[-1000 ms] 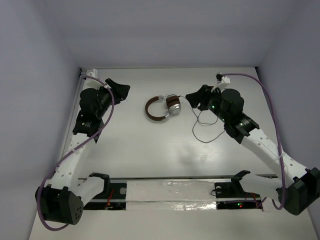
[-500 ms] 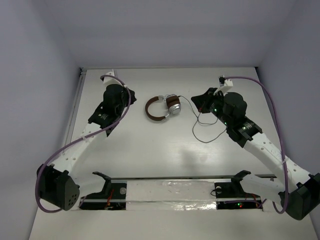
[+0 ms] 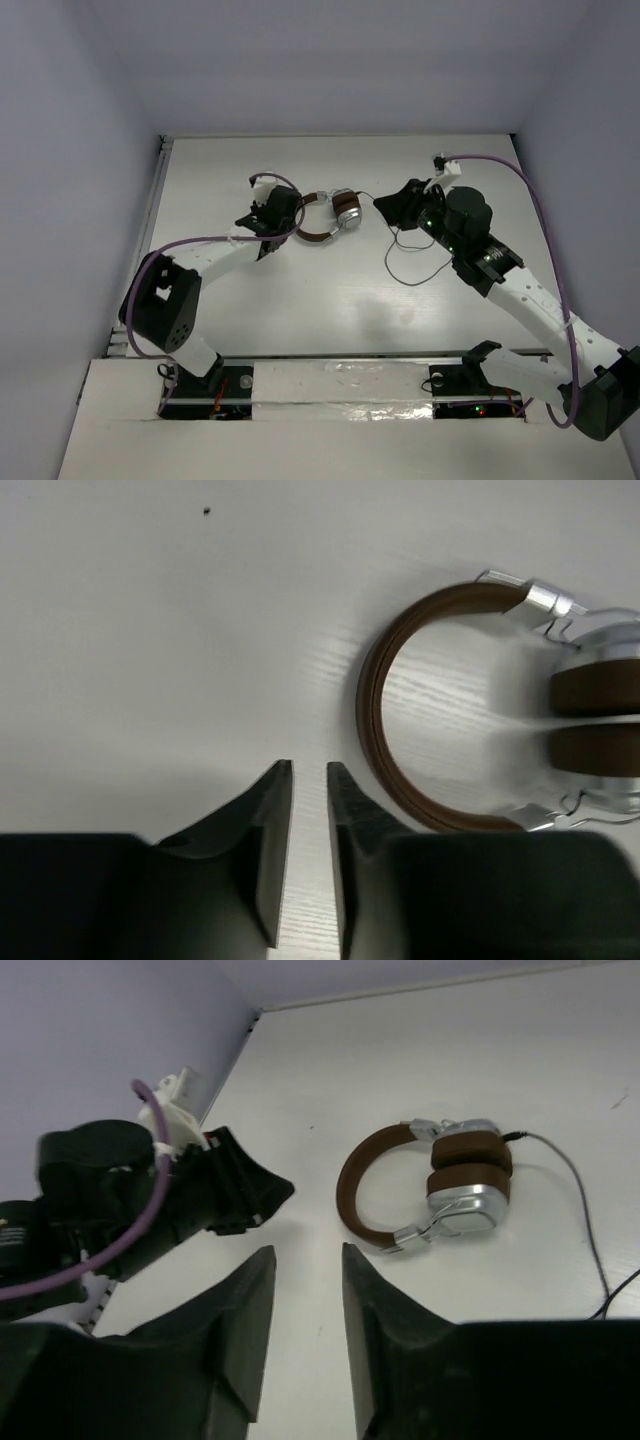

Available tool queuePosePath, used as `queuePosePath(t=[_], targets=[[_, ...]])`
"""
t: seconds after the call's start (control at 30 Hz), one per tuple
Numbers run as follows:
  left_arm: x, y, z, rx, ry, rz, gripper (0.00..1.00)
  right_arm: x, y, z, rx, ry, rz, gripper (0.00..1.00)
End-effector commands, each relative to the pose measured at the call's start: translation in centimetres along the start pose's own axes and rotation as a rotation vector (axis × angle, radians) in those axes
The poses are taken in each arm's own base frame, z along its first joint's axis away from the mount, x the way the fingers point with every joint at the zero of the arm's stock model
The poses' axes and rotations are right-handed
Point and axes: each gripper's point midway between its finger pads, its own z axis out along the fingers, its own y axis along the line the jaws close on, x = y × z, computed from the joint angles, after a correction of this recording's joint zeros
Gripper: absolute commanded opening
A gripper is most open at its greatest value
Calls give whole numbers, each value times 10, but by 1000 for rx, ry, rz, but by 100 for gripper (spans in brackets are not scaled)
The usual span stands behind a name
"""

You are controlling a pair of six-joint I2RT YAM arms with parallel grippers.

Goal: Wrap the headphones

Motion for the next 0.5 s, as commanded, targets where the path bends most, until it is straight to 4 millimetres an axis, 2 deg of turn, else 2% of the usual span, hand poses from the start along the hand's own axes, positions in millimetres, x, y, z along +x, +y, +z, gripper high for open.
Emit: queuePosePath(t=[0.0,0.07,0.17,0.27,0.47], targets=[[-10,-13,6,-6,-47,-23,22,5,17,3,-76,15,-20,42],[-8,-20,16,-9,-36,-15,30,8,17,5,-77,25,-20,49],[4,-25,32,-21,0,10,35,7,21,3,-88,19,-23,51],[21,-27,45,-26,42,26,37,7,19,2,-80,14,-29,51],[36,-32,57,-20,82,50,39,13,21,4,-92,30,-33,51]])
